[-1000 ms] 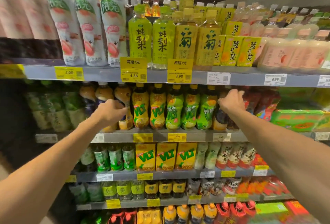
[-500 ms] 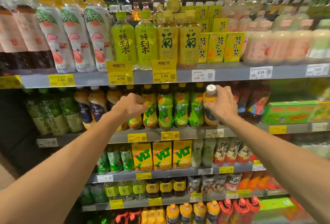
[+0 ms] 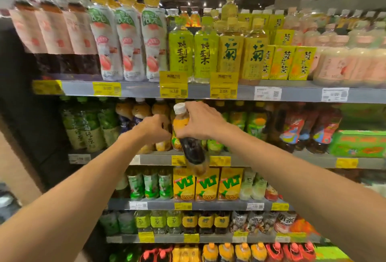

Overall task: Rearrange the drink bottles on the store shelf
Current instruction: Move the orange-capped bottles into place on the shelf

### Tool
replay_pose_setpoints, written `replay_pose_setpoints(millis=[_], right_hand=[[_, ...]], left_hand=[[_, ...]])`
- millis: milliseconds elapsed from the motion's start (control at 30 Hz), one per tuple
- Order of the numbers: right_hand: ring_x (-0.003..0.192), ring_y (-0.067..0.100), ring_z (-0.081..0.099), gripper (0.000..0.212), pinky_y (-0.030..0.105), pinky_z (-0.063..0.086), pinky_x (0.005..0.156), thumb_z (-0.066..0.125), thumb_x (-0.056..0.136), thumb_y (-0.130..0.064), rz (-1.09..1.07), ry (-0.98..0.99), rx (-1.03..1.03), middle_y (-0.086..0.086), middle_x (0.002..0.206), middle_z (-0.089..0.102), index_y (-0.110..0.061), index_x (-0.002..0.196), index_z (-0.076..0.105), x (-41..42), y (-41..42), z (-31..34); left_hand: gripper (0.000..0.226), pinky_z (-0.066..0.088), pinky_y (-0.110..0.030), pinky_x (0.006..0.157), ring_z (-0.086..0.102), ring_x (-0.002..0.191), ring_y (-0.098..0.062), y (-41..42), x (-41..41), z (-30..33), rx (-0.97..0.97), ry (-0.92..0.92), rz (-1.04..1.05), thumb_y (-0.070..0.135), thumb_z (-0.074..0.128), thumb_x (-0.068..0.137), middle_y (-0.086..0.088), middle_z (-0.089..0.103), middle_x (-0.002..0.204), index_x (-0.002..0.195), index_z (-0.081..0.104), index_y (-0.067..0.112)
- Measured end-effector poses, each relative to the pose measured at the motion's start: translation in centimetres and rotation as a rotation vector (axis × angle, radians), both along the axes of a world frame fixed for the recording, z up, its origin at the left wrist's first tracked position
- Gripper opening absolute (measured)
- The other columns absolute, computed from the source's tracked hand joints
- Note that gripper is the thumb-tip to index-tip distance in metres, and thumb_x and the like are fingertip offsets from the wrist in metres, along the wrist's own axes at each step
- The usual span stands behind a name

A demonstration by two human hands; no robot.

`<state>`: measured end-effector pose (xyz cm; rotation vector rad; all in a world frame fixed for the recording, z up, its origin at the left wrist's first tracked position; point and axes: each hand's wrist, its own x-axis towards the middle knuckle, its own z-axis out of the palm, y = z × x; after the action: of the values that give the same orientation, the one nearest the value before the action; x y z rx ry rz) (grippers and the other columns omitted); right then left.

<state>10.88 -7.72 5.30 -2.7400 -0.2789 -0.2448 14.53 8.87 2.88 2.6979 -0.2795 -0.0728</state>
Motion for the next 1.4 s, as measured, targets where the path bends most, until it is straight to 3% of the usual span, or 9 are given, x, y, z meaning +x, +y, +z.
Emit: replay_pose_setpoints(millis=[167,333,500,633,800,1000,1167,1267,1400], right_hand=[[0.117,0.036,0.057,0.075,0.044,0.043,0.085,0.076,0.068,-0.055,-0.001,-0.003,-0.095,0.005,0.127,0.056,-0.024,0.131,0.05,1.4,5.1,-1.9],[0.114,0.035,0.058,0.069,0.037,0.038,0.075,0.083,0.064,-0.048,0.026,0.051,-0.074,0.006,0.122,0.057,-0.024,0.121,0.051,3.4,10.8,-2.7],[0.108,0.029,0.061,0.077,0.038,0.054,0.078,0.088,0.059,-0.043,-0.04,0.104,0.16,0.006,0.122,0.061,-0.018,0.124,0.055,5.0,10.1,-2.5],[0.091,0.024,0.066,0.078,0.037,0.062,0.053,0.09,0.054,-0.038,-0.048,0.109,0.153,0.002,0.112,0.062,-0.02,0.121,0.056,4.7,8.1,-2.0],[0.092,0.029,0.069,0.082,0.043,0.064,0.059,0.089,0.047,-0.04,-0.116,0.09,0.128,0.006,0.11,0.066,-0.018,0.12,0.059,3.9,5.1,-2.0],[0.092,0.029,0.067,0.076,0.037,0.062,0.054,0.092,0.053,-0.034,-0.139,0.115,0.142,0.005,0.109,0.065,-0.016,0.119,0.059,3.0,2.5,-2.8],[0.097,0.029,0.065,0.066,0.048,0.061,0.074,0.092,0.054,-0.033,-0.11,0.07,0.213,0.004,0.106,0.065,-0.017,0.11,0.061,2.5,2.4,-2.7],[0.096,0.023,0.056,0.062,0.038,0.051,0.077,0.092,0.061,-0.029,-0.112,0.035,0.302,0.001,0.103,0.058,-0.015,0.114,0.063,2.6,2.3,-2.3],[0.098,0.023,0.06,0.066,0.031,0.045,0.075,0.093,0.057,-0.033,-0.089,-0.015,0.41,-0.002,0.105,0.063,-0.019,0.115,0.065,3.2,3.3,-2.2]], left_hand=[[0.063,0.052,-0.05,0.102,0.06,0.119,-0.035,6.3,-0.5,-1.2,0.03,-0.045,0.107,0.044,0.071,0.073,-0.009,0.061,0.127,0.132,0.058,0.026],[0.057,0.056,-0.049,0.097,0.065,0.111,-0.036,9.4,1.4,-1.1,-0.004,-0.062,0.089,0.036,0.072,0.07,-0.01,0.068,0.118,0.124,0.063,0.022],[0.042,0.054,-0.036,0.079,0.061,0.09,-0.025,10.4,2.8,0.0,-0.021,-0.095,0.071,0.014,0.065,0.085,-0.012,0.071,0.12,0.127,0.066,0.014],[0.041,0.049,-0.031,0.08,0.065,0.095,-0.029,9.9,3.3,-0.1,0.012,-0.084,0.027,0.014,0.065,0.091,-0.017,0.068,0.128,0.133,0.066,0.011],[0.043,0.051,-0.037,0.096,0.063,0.121,-0.036,9.5,3.2,-0.3,0.052,-0.07,0.019,0.015,0.065,0.091,-0.016,0.067,0.134,0.134,0.067,0.012],[0.045,0.059,-0.045,0.089,0.067,0.106,-0.038,8.4,3.3,-1.1,0.152,-0.055,-0.019,0.021,0.066,0.081,-0.013,0.072,0.122,0.126,0.069,0.018],[0.042,0.061,-0.048,0.084,0.063,0.092,-0.035,7.6,4.7,-2.2,0.161,-0.051,0.023,0.026,0.065,0.071,-0.009,0.069,0.106,0.112,0.069,0.017],[0.054,0.059,-0.048,0.086,0.064,0.104,-0.038,7.8,5.3,-2.7,0.088,-0.05,0.088,0.029,0.064,0.065,-0.013,0.067,0.113,0.116,0.064,0.013],[0.057,0.046,-0.054,0.108,0.048,0.132,-0.043,8.1,5.1,-2.5,-0.098,-0.105,0.242,0.015,0.067,0.084,-0.021,0.049,0.141,0.136,0.045,0.002]])
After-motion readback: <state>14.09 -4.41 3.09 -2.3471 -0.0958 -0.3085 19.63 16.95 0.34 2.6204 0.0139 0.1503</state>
